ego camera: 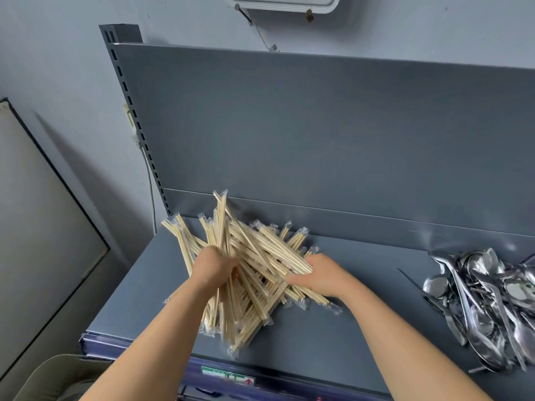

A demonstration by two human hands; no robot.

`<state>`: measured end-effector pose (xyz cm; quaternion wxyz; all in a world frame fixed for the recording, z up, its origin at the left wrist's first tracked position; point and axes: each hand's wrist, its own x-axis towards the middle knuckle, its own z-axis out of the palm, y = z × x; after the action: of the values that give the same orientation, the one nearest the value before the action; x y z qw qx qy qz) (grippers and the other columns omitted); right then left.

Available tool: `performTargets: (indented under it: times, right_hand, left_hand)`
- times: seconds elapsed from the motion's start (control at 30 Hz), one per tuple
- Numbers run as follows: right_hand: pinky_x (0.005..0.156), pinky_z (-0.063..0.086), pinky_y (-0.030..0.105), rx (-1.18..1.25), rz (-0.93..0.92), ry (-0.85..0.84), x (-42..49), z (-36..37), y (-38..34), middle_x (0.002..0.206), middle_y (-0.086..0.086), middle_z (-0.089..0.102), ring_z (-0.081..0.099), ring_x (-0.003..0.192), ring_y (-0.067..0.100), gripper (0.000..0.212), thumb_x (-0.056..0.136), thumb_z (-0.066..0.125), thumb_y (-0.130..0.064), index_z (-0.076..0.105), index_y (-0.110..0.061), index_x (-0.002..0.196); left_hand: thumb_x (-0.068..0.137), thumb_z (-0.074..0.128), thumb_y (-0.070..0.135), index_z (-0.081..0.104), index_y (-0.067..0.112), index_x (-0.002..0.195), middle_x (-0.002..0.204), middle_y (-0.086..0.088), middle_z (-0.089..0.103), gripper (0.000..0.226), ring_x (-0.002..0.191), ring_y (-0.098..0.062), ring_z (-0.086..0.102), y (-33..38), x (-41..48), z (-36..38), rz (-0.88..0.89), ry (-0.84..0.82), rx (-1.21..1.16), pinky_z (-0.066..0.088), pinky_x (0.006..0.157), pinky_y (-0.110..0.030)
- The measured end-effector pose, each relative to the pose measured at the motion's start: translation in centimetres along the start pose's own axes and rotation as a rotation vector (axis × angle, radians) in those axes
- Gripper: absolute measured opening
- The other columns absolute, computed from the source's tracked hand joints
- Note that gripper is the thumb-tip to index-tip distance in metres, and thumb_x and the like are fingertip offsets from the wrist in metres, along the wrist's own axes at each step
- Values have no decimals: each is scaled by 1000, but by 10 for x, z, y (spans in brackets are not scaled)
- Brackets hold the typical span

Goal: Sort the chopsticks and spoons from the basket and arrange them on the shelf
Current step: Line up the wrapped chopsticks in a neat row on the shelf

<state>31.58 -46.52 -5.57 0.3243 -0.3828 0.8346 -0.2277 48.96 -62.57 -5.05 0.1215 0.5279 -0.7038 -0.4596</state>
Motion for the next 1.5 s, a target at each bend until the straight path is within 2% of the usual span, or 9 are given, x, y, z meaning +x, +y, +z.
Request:
performTargets:
  times: [0.2,0.37,0.6,0.7,0.93,1.1,1.23,1.37,1.5]
  right_hand:
    - [51,37,25,41,66,54,-2,6,9,51,-10,53,49,53,12,30,73,74,-35,56,-21,53]
    - [51,41,21,174,29,31,-15,-14,13,63,-8,63,51,52,8,16,84,66,-31,64,-21,72]
    - [52,45,21,218,-3,-69,-29,-16,14,65,-6,68,54,51,8,17,87,63,-27,62,-14,76]
    - [51,44,21,255,20,-74,-32,-14,17,67,-3,68,53,52,10,22,86,64,-29,65,-6,85]
    - [45,41,18,255,50,-13,-22,-12,16,65,-3,66,49,44,6,32,86,64,-42,64,-10,87]
    - [61,48,29,205,102,33,-4,-6,1,68,2,64,54,53,15,40,79,70,-47,57,-9,82]
    - [73,53,36,17,98,52,8,-3,-12,66,2,65,60,54,18,42,77,66,-54,55,-13,82]
    - [65,46,30,-55,27,-4,16,-3,-23,61,0,60,59,50,16,38,85,65,-46,40,-20,72]
    - [56,44,24,85,-9,-37,10,-7,-21,69,3,61,57,51,12,30,90,61,-37,59,-7,89]
  left_hand:
    - [70,85,29,59,4,80,67,-13,70,37,50,-22,64,0,-5,6,-52,-21,-82,56,48,-33]
    - [70,84,35,60,2,86,56,-8,68,44,42,-20,61,6,-8,14,-73,-68,-228,47,40,-25]
    - [73,82,35,64,-4,87,68,-12,62,45,48,-20,52,25,-5,35,-71,-64,-180,53,58,-33]
    - [75,81,21,63,-6,99,84,-17,73,40,64,-26,69,27,-2,39,-140,-104,-247,60,63,-37]
    - [85,67,11,64,-7,89,69,-16,67,18,38,-19,59,27,-5,35,-160,-129,-241,45,35,-22]
    - [88,63,32,64,-1,85,76,-15,71,34,64,-29,70,17,-6,20,-165,-162,-246,61,67,-39]
    - [90,60,34,64,2,78,61,-9,68,35,50,-22,66,4,-5,13,-155,-166,-264,54,52,-28]
    - [94,55,25,60,1,81,64,-13,65,28,62,-28,65,0,-5,10,-152,-253,-376,60,71,-45]
    - [95,56,26,59,-3,91,66,-13,65,29,58,-26,63,-4,-6,8,-133,-232,-446,58,61,-39]
